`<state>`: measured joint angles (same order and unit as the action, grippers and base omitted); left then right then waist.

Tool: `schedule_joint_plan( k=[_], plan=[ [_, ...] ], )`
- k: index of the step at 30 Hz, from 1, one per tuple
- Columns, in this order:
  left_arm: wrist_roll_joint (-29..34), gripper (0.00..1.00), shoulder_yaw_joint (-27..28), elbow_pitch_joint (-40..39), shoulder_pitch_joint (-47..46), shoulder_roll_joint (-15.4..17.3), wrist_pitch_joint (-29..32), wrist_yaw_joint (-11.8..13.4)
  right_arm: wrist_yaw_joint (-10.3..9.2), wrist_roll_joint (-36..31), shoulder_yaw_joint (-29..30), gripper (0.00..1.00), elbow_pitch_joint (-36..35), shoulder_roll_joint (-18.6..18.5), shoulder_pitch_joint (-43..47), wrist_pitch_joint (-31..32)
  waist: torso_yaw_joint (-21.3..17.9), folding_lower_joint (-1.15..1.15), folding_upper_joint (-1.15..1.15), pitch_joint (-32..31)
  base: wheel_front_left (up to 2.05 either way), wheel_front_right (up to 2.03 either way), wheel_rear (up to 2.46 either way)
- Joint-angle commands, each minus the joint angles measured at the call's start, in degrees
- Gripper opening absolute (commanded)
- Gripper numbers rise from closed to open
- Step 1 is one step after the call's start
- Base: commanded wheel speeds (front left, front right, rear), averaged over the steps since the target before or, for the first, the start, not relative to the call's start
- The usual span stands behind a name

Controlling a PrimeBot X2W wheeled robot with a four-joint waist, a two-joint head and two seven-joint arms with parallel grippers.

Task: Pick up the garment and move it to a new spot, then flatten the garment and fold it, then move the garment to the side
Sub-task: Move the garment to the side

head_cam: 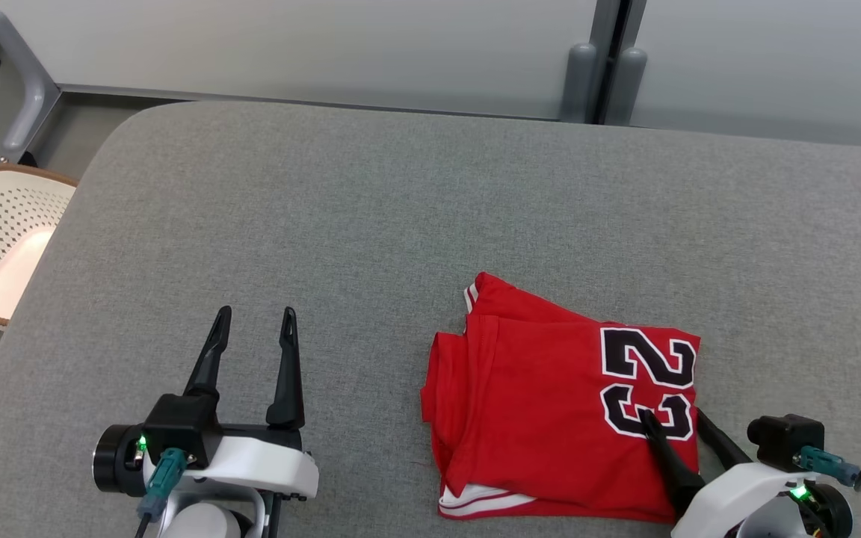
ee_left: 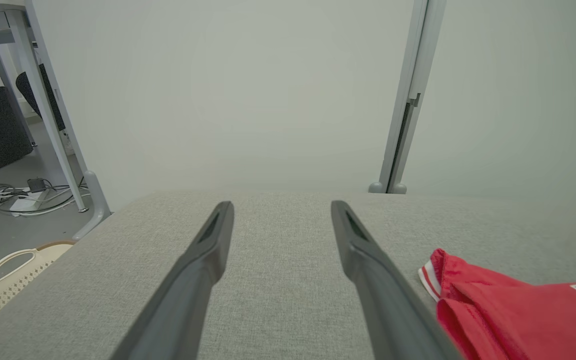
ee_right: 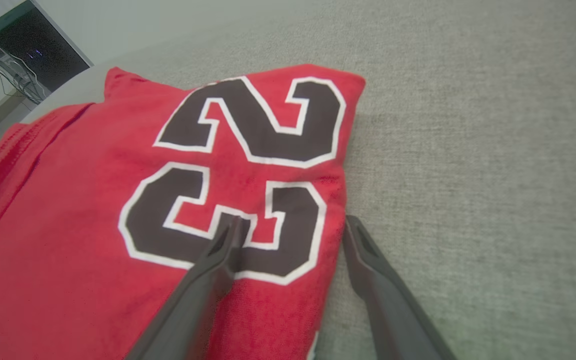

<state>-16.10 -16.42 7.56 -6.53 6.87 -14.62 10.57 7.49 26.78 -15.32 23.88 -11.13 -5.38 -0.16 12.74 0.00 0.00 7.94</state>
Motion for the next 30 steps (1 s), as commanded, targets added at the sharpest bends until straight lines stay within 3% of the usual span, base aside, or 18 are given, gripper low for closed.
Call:
schedule_joint_plan(
  k=[1,2,3,4,5,6,9,14,23,30],
  plan=[
    [0.20,1.00,0.14,0.10,-1.23,0.13,-0.18,-0.25,0.00,0.70,-0.11,1.00,0.60,-0.10,-0.83,-0.26,0.82,0.00,0.00,1.02,0.00,0.00,0.00],
    [0.29,1.00,0.13,0.20,-1.52,-0.06,-0.32,-0.33,0.00,1.13,-0.67,1.00,1.73,-0.15,-1.29,-0.07,0.92,0.00,0.00,1.25,0.00,0.00,0.00],
    [0.38,1.00,0.18,0.34,-1.59,-0.17,-0.38,-0.34,0.00,1.32,-1.41,0.62,2.93,-0.26,-1.50,0.51,0.96,0.00,0.00,1.38,0.00,0.00,0.00],
    [0.45,1.00,0.26,0.43,-1.54,-0.31,-0.47,-0.33,0.00,1.81,-1.86,0.41,3.58,-0.15,-1.67,0.55,0.94,0.00,0.00,1.49,0.00,0.00,0.00],
    [0.52,1.00,0.32,0.46,-1.54,-0.39,-0.46,-0.38,0.00,2.19,-2.32,0.13,4.11,-0.21,-1.98,0.29,0.90,0.00,0.00,1.58,0.00,0.00,0.00],
    [0.63,1.00,0.38,0.47,-1.56,-0.41,-0.49,-0.43,0.00,2.40,-3.00,0.00,4.59,-0.47,-2.23,0.39,0.84,0.00,0.00,1.67,0.00,0.00,0.00],
    [1.03,1.00,0.51,0.52,-1.76,-0.55,-0.57,-0.47,-0.01,2.93,-4.43,0.00,4.65,-1.32,-3.23,-0.55,0.32,0.00,0.00,1.74,0.00,0.00,0.00],
    [1.79,1.00,1.11,-0.27,-1.07,0.05,-0.58,-0.38,-0.03,2.73,-7.34,0.00,2.57,-4.02,-4.81,-2.33,-3.91,0.00,0.00,0.91,0.00,0.00,0.00],
    [2.77,1.00,1.23,-2.26,-1.97,1.14,-0.59,-0.58,-0.04,2.67,-10.22,0.00,-0.11,-11.01,-7.46,-2.24,-16.73,0.00,0.00,1.90,0.00,0.00,0.00],
    [4.16,1.00,0.15,-3.16,-6.38,1.72,-0.01,-0.90,-0.04,2.71,-9.26,0.00,-1.61,-16.54,-14.72,-2.87,-23.75,0.00,0.00,7.25,0.00,0.00,0.00]
  ],
)
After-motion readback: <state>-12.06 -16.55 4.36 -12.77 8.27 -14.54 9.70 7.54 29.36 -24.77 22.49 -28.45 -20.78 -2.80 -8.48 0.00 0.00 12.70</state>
